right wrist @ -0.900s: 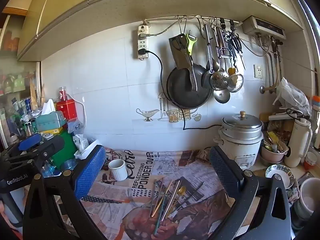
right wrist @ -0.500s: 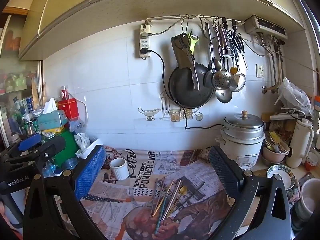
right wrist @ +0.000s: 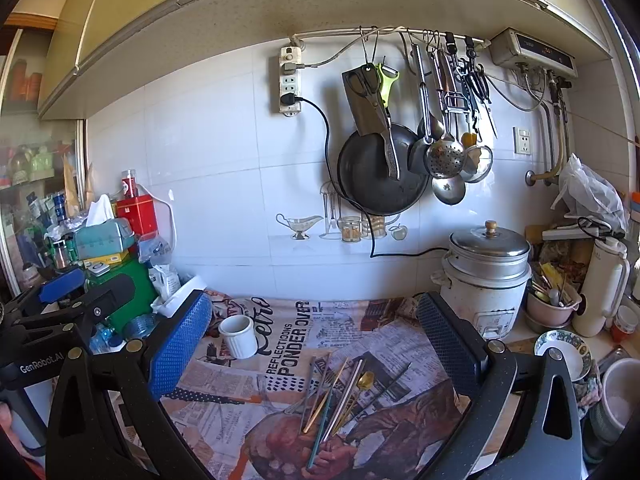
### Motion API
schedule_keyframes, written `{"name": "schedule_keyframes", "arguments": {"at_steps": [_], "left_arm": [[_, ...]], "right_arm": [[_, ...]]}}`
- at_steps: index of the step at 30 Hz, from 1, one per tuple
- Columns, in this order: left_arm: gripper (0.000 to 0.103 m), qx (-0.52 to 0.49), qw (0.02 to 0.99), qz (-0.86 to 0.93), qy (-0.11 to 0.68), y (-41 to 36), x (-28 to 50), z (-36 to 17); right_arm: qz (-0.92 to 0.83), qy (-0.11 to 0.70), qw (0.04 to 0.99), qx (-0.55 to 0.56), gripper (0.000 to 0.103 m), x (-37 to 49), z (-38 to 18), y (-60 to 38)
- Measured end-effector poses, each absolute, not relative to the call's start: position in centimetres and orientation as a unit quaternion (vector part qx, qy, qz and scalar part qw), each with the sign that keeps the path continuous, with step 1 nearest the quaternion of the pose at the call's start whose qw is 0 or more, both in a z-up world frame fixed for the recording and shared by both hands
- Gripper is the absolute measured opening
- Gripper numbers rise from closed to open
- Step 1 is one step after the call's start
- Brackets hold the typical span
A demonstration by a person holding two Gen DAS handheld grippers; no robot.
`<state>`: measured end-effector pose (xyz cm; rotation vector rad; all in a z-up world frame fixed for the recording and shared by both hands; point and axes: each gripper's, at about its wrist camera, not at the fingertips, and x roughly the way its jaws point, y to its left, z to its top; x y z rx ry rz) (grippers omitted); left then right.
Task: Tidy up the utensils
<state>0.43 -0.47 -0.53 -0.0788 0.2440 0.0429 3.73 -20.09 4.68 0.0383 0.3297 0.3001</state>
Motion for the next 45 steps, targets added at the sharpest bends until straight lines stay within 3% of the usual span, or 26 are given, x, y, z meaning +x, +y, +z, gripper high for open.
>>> {"name": "schedule_keyframes", "arguments": {"at_steps": [45], "left_arm": [[0.103,-0.033,0.992,0.022,0.120,-0.72,0.82,-0.17]], "right_arm": [[0.145,0.164,0.975,0.019,0.103,3.82,4.54,-20.48]]}}
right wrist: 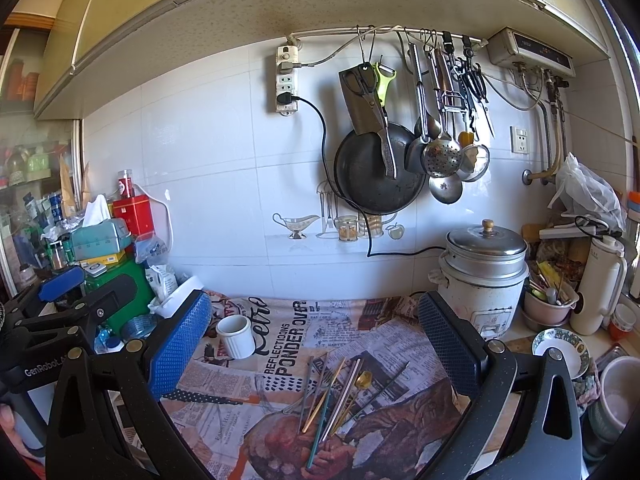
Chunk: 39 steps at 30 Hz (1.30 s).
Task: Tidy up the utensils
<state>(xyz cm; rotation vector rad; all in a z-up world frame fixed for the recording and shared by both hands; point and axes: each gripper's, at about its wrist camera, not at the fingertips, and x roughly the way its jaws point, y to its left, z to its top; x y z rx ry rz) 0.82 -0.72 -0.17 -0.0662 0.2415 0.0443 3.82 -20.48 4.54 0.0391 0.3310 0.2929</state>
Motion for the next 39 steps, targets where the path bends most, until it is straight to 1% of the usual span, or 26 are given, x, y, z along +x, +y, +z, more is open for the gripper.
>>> {"name": "schedule_keyframes", "arguments": {"at_steps": [10,19,28,39], "left_arm": [[0.103,-0.033,0.991,0.021,0.125,-0.6,1.6,-0.3],[0.103,-0.034,0.988,0.023,0.148,-0.1,4.0,-1.9],[0.103,-0.046,0.974,0.032,0.219,0.6,9.8,-6.3],[0.103,-0.039,0.934,0.034,0.353,-0.1,20.1,-15.5]], "right_arm": [[0.141,0.174,0.975,0.016,0.103,4.7,4.3,-20.2],[0.129,0.202,0.971,0.014,0.103,6.8,2.6,-20.2],[0.098,0.282,0.954,0.019,0.103,11.7,-2.4,-21.1],[0.036,0.421,0.906,0.014,0.103,19.3,-11.7,-23.9]]}}
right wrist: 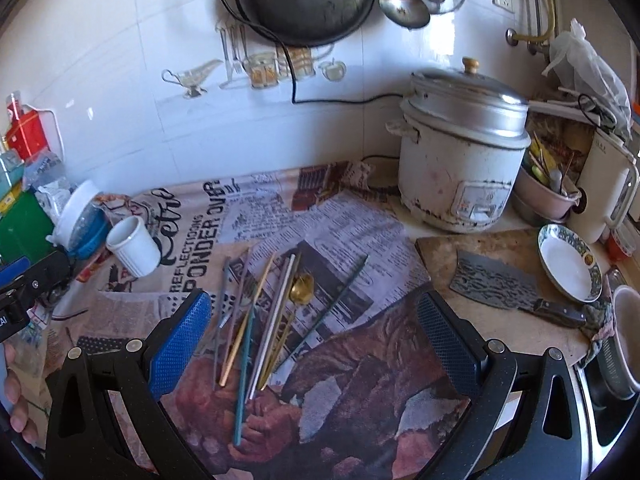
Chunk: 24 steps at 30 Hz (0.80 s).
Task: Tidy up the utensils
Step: 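Lower both tools toward the pile of utensils on the newspaper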
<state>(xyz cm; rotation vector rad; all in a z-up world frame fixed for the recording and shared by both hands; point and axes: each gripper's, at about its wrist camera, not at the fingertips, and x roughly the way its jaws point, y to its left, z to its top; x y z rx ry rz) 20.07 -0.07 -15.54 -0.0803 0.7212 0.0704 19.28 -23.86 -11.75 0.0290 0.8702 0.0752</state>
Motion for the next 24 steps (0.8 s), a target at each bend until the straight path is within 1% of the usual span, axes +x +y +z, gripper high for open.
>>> {"name": "schedule_keyframes", "arguments": {"at_steps": [5,7,9,11,13,16,17,19,20,21,22,24], "left_arm": [[0.102,-0.029,0.907,0.015,0.420,-0.9,24.9,-20.3],[0.098,-0.017,0.898,0.010,0.439,-1.4,26.6,-22.2],[0.089,-0.010,0.886,0.002,0.463,-2.1,28.2,-23.9],[0.085,-0.009,0.875,-0.011,0.483,-2.6,29.6,-25.5],[0.083,-0.010,0.865,-0.017,0.501,-3.0,31.0,-27.0],[0.074,-0.009,0.851,-0.026,0.525,-3.4,32.9,-29.0],[0.071,-0.007,0.846,-0.027,0.532,-3.5,33.5,-29.6],[0.064,-0.006,0.837,-0.028,0.546,-3.7,34.4,-30.8],[0.058,-0.008,0.832,-0.029,0.554,-3.7,34.8,-31.3],[0.054,-0.011,0.828,-0.031,0.560,-3.6,35.2,-31.6],[0.053,-0.014,0.824,-0.032,0.566,-3.5,35.5,-32.0],[0.044,-0.017,0.817,-0.031,0.576,-3.2,36.1,-32.6]], "right_arm": [[0.018,0.476,0.879,0.002,0.101,22.7,-15.9,-24.6],[0.012,0.496,0.868,-0.007,0.101,23.8,-17.2,-24.6],[0.010,0.512,0.859,-0.012,0.100,25.0,-18.6,-24.8],[0.008,0.527,0.850,-0.011,0.097,26.1,-20.0,-25.0],[0.007,0.541,0.841,-0.010,0.091,27.2,-21.4,-25.0],[0.012,0.560,0.828,0.000,0.084,28.7,-23.1,-25.1],[0.015,0.566,0.824,0.006,0.083,29.1,-23.6,-25.2],[0.024,0.580,0.814,0.019,0.076,29.9,-24.5,-25.4],[0.030,0.587,0.809,0.027,0.074,30.3,-25.0,-25.5],[0.034,0.595,0.802,0.035,0.070,30.7,-25.5,-25.6],[0.039,0.602,0.796,0.043,0.065,31.1,-25.9,-25.6],[0.046,0.616,0.785,0.053,0.058,31.7,-26.7,-25.6]]}}
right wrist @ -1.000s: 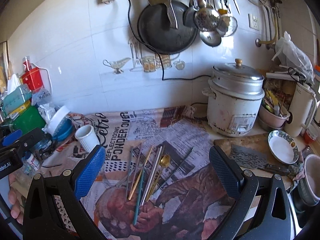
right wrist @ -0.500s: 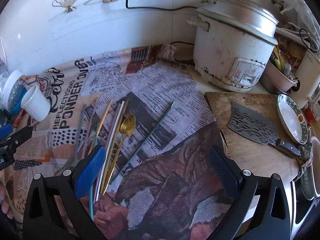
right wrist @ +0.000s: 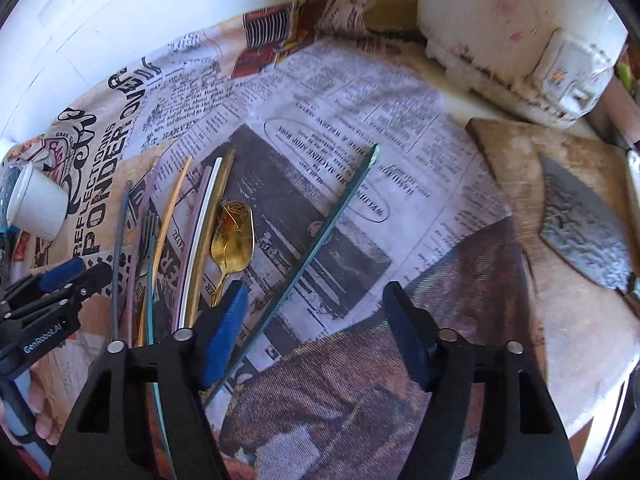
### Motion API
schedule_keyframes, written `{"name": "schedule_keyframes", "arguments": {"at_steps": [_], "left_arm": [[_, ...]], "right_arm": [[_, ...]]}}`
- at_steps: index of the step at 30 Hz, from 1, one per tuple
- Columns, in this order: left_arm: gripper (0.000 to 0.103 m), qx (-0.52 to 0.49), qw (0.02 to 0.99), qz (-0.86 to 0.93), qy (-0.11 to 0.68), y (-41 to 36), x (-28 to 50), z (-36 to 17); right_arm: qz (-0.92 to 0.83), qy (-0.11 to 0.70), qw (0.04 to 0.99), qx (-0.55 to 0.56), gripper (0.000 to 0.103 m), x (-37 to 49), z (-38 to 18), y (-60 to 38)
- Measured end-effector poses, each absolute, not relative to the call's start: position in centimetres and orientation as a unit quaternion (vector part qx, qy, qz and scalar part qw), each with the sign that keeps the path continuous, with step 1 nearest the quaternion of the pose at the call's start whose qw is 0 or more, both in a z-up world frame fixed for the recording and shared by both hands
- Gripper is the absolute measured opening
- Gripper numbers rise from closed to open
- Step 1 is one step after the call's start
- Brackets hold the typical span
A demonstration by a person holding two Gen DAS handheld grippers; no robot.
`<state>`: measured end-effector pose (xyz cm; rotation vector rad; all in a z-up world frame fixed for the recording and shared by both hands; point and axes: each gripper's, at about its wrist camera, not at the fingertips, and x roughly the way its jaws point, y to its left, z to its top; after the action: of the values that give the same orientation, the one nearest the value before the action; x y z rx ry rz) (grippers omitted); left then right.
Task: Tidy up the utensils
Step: 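Lower both tools toward the pile of utensils on the newspaper, then grasp a grey metal rod with the left tool while the right tool grasps a teal chopstick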
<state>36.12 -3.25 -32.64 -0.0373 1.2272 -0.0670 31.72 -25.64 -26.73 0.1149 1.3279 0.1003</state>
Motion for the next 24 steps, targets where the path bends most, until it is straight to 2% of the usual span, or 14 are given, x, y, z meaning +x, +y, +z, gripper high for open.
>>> {"name": "schedule_keyframes", "arguments": {"at_steps": [2,8,12,15,18,20,24], "left_arm": [[0.043,-0.025,0.811,-0.032,0.583,-3.1,36.6,-33.1],[0.037,-0.041,0.806,-0.045,0.588,-2.7,37.3,-33.4],[0.025,-0.048,0.803,-0.056,0.591,-2.6,37.4,-33.6],[0.014,-0.060,0.798,-0.063,0.596,-2.4,37.4,-33.6],[0.014,-0.075,0.795,-0.066,0.598,-1.8,37.0,-33.5],[0.014,-0.081,0.796,-0.065,0.597,-1.5,36.7,-33.2],[0.014,-0.088,0.794,-0.072,0.597,-1.1,36.3,-32.9]], "right_arm": [[0.052,0.624,0.778,0.056,0.052,32.0,-27.1,-25.3],[0.114,0.629,0.766,0.069,0.051,31.8,-26.5,-22.4],[0.160,0.633,0.755,0.056,0.050,31.8,-26.7,-19.3],[0.185,0.644,0.741,0.046,0.039,32.1,-27.3,-17.2],[0.197,0.640,0.742,0.034,0.035,32.2,-27.1,-15.8],[0.200,0.645,0.737,0.031,0.024,32.3,-27.2,-15.2],[0.209,0.651,0.730,0.014,0.019,32.2,-27.5,-14.1]]}}
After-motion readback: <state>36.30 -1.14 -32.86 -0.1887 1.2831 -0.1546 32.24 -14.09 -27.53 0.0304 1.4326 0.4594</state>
